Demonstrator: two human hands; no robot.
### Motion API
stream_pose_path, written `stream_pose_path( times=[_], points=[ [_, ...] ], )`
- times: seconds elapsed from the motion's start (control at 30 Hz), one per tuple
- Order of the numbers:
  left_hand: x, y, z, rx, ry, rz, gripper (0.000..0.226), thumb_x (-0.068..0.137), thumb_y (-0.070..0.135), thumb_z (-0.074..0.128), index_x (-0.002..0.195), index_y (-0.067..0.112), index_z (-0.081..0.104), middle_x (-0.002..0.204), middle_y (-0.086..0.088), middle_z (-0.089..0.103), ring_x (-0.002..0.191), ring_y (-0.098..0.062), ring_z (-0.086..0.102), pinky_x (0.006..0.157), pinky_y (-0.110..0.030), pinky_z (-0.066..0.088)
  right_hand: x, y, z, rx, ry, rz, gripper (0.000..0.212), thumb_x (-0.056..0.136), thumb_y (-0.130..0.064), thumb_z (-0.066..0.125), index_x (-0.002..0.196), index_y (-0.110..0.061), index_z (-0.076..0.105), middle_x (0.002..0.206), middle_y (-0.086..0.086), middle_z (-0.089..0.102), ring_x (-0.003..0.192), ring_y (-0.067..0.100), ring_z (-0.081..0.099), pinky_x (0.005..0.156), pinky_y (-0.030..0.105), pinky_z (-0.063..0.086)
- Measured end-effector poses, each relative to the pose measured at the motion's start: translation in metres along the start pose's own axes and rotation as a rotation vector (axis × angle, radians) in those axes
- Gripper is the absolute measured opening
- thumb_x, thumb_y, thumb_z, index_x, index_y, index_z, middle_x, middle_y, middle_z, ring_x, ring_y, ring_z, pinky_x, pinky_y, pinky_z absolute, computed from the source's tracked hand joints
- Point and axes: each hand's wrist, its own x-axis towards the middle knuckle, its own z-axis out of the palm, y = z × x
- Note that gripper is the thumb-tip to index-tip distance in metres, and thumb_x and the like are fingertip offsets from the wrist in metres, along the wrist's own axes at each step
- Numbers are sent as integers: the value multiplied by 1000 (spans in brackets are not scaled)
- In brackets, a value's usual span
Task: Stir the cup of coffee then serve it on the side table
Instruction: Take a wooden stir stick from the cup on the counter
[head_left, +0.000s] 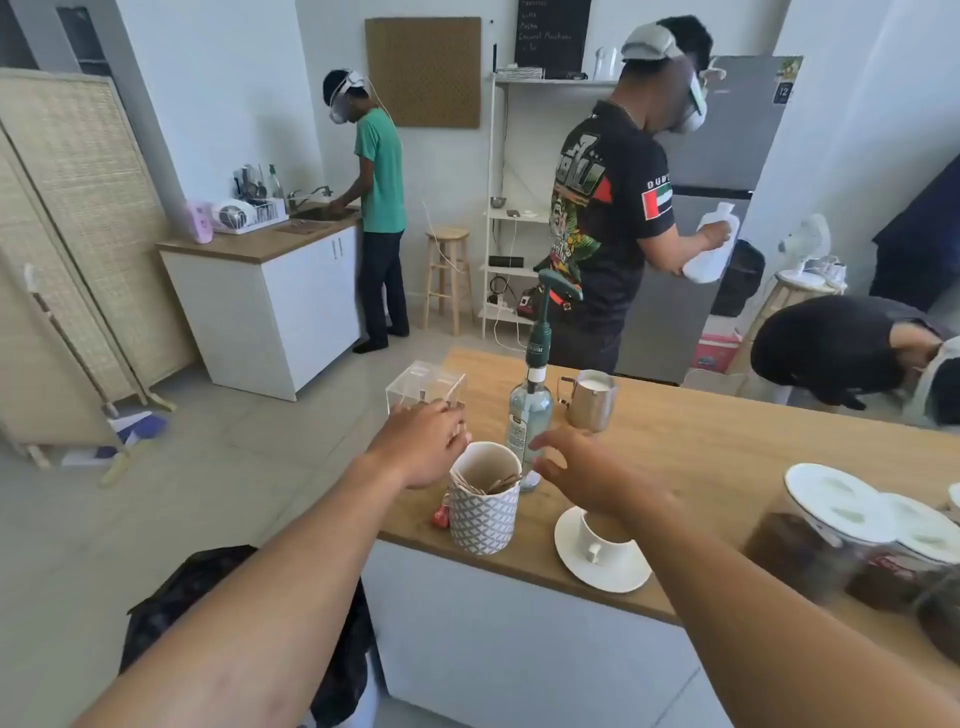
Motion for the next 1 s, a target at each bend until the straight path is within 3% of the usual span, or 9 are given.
stream_pose_path(
  times=[0.2,0.53,1.0],
  points=[
    [1,-27,32,8,-44,-2,35,104,32,38,131,19,57,141,0,54,130,-21,48,105,-47,38,24,1,36,-14,-34,-22,26,96,-31,56,121,-29,62,134,-3,55,123,18,49,100,33,41],
    [2,-48,59,-35,-99,-36,41,104,33,40,141,19,49,144,-2,52,132,-21,48,109,-45,34,47,2,72,-66,2,-54,28,92,-28,61,120,-26,64,134,-3,54,126,19,41,103,34,37],
    [9,-55,67,-57,-120,-38,41,104,34,41,141,19,49,145,0,51,135,-20,45,112,-44,33,55,4,82,-61,30,-60,22,95,-28,55,111,-21,68,121,-1,62,117,21,48,98,38,42]
  ],
)
